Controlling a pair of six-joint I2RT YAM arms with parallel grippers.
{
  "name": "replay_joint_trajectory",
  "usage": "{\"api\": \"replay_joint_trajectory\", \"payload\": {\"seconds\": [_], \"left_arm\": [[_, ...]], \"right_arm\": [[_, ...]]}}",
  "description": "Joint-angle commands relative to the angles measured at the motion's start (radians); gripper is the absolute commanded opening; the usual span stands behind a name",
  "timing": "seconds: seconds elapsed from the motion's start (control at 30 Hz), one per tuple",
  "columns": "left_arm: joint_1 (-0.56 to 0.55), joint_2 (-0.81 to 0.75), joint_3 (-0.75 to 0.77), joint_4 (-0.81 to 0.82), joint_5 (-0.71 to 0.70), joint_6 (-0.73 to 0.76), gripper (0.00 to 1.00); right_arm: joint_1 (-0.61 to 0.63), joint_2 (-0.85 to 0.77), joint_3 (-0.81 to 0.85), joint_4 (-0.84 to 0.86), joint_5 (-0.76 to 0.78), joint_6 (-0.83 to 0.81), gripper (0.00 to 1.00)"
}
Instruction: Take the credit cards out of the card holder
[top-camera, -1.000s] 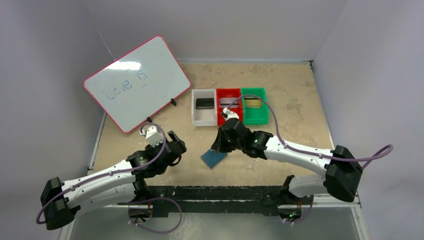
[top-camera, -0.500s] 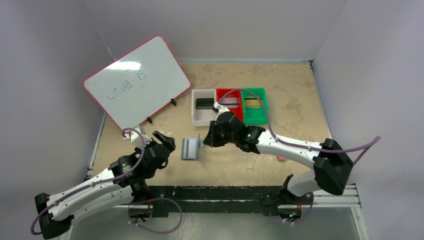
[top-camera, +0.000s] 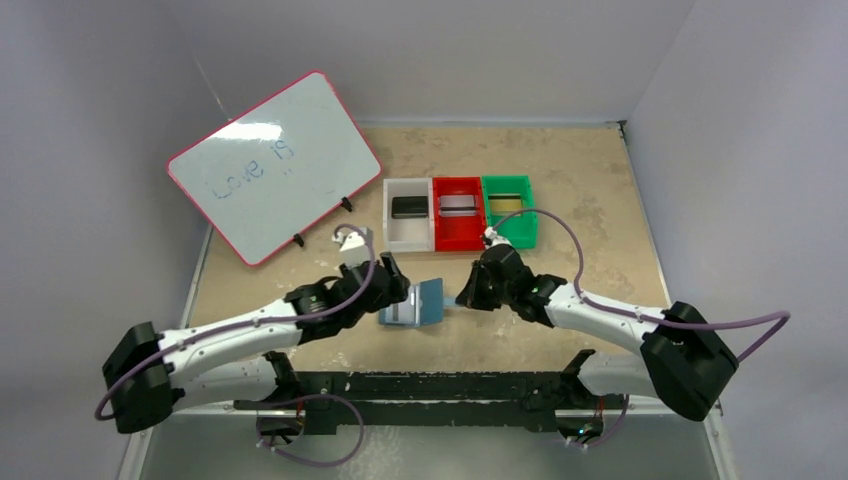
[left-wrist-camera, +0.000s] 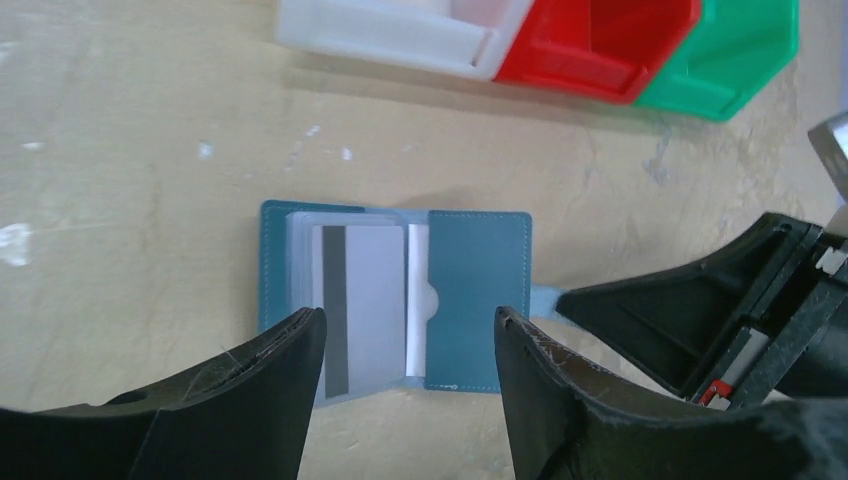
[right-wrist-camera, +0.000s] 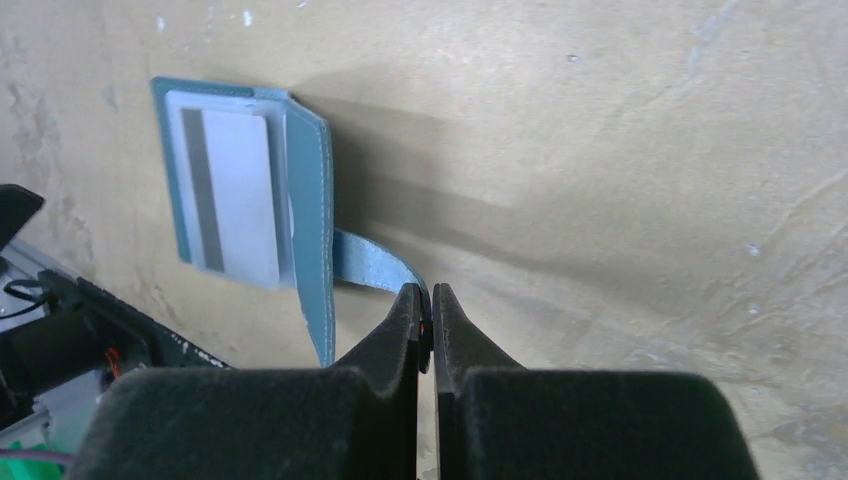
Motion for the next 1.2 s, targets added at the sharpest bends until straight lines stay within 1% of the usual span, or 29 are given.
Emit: {"api": "replay_joint_trajectory", "payload": {"seconds": [0.0, 0.03, 0.07, 0.17, 0.3, 0.43, 0.6, 0.73, 0.87, 0.97, 1.07, 1.17], "left_arm": [[-0.003, 0.146, 0.071, 0.220, 0.165, 0.078, 0.59], [-0.004, 0.190, 0.071, 0.268, 0.195, 0.073, 0.55], [-0.002, 0.220, 0.073, 0.287, 0.219, 0.072, 0.53], [-0.003, 0.292, 0.097, 0.314, 0.262, 0.075, 0.51], [-0.003, 0.384, 0.121, 0.358, 0.343, 0.081, 0.44], [-0.004, 0.456, 0.142, 0.343, 0.346, 0.063, 0.38], [-0.004, 0.509, 0.146, 0.333, 0.359, 0.049, 0.29], [-0.004, 0.514, 0.137, 0.345, 0.361, 0.047, 0.27], [-0.005, 0.562, 0.145, 0.392, 0.412, 0.076, 0.27], [-0.008, 0.614, 0.167, 0.410, 0.451, 0.084, 0.26], [-0.021, 0.635, 0.194, 0.359, 0.417, 0.079, 0.22], [-0.023, 0.636, 0.190, 0.335, 0.386, 0.067, 0.21]], "right_arm": [[-0.019, -0.033, -0.011, 0.034, 0.028, 0.021, 0.00], [-0.019, -0.036, -0.014, 0.037, 0.032, 0.015, 0.00], [-0.020, -0.039, -0.015, 0.033, 0.038, 0.013, 0.00], [-0.021, -0.059, -0.027, 0.011, 0.063, 0.024, 0.00], [-0.022, -0.069, -0.044, 0.013, 0.071, 0.033, 0.00], [-0.023, -0.069, -0.045, -0.009, 0.095, 0.056, 0.00], [-0.033, -0.121, -0.077, -0.064, 0.165, 0.125, 0.00], [-0.048, -0.149, -0.096, -0.100, 0.188, 0.155, 0.00], [-0.055, -0.153, -0.100, -0.100, 0.183, 0.155, 0.00], [-0.055, -0.167, -0.082, -0.106, 0.188, 0.150, 0.08], [-0.054, -0.193, -0.048, -0.137, 0.191, 0.145, 0.17], [-0.054, -0.228, -0.024, -0.145, 0.177, 0.142, 0.33]]}}
